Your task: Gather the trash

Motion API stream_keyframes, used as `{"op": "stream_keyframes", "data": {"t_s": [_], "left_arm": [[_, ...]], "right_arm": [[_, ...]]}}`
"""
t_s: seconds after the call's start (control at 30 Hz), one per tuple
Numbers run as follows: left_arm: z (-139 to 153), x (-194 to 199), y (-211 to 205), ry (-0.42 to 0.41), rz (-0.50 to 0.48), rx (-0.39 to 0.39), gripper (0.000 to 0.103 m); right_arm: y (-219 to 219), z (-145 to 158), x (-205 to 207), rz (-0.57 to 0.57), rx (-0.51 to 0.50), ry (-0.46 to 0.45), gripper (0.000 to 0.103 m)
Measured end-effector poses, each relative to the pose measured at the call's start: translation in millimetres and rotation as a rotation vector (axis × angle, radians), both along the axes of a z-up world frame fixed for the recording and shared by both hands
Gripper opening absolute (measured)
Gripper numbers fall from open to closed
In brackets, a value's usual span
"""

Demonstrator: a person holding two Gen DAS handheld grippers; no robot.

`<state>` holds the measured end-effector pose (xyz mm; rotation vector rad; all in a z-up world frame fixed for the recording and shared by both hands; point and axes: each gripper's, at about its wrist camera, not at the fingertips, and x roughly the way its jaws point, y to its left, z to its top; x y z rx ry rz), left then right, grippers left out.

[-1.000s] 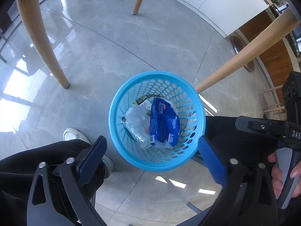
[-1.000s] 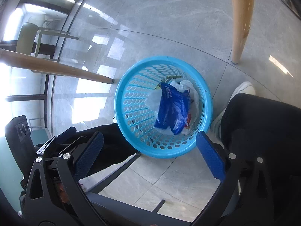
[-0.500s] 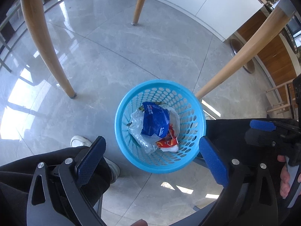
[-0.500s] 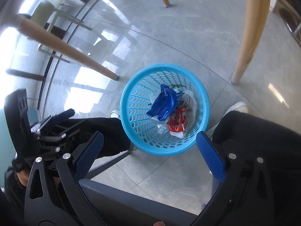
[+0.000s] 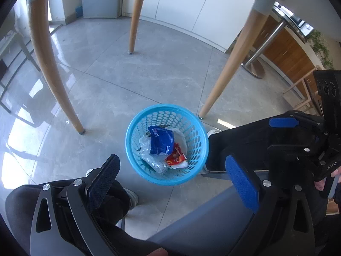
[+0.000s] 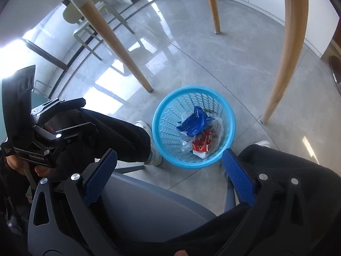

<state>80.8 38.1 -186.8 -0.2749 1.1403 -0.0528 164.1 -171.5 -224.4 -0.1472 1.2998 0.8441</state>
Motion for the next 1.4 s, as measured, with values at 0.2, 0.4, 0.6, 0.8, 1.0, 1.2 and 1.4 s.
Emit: {"op": "stream_keyframes", "data": {"t_s": [0.2,0.4,0.6,0.8,1.0,1.2,1.4], "left_arm": [[8.4,-6.0,-11.1,-0.021,-0.015,-0.004,0.097],[9.2,-6.9,-17.1,-0.009,-0.035,-0.003,0.097],[6.7,-6.9,-17.6,-0.004,-0.029,0.026,0.097],[6.4,-6.6,-17.5,-0.006,-0.032,0.012,0.097],[9.3,-13.3,-15.9,-0.055,-0.016,0.001,0.097],[10.5,-12.5,-19.6,-0.061,-0.022,0.001,0.097],[10.1,-10.5,-17.7,-0.054,-0.003,0.000,0.097]], "right_arm": [[-9.8,10.2,-11.6,0.015,0.038,-0.029,0.094],[-14.4,11.9,-12.2,0.000,0.064,-0.022,0.094],[-13.5,11.8,-10.6,-0.010,0.055,-0.012,0.094],[-13.2,12.1,-13.7,-0.002,0.055,-0.013,0.094],[-12.2,12.1,-15.3,-0.002,0.052,-0.010,0.094],[-12.0,12.3,-15.3,-0.004,0.050,-0.009,0.094],[-12.2,12.2,-15.2,-0.005,0.050,-0.008,0.094]]}}
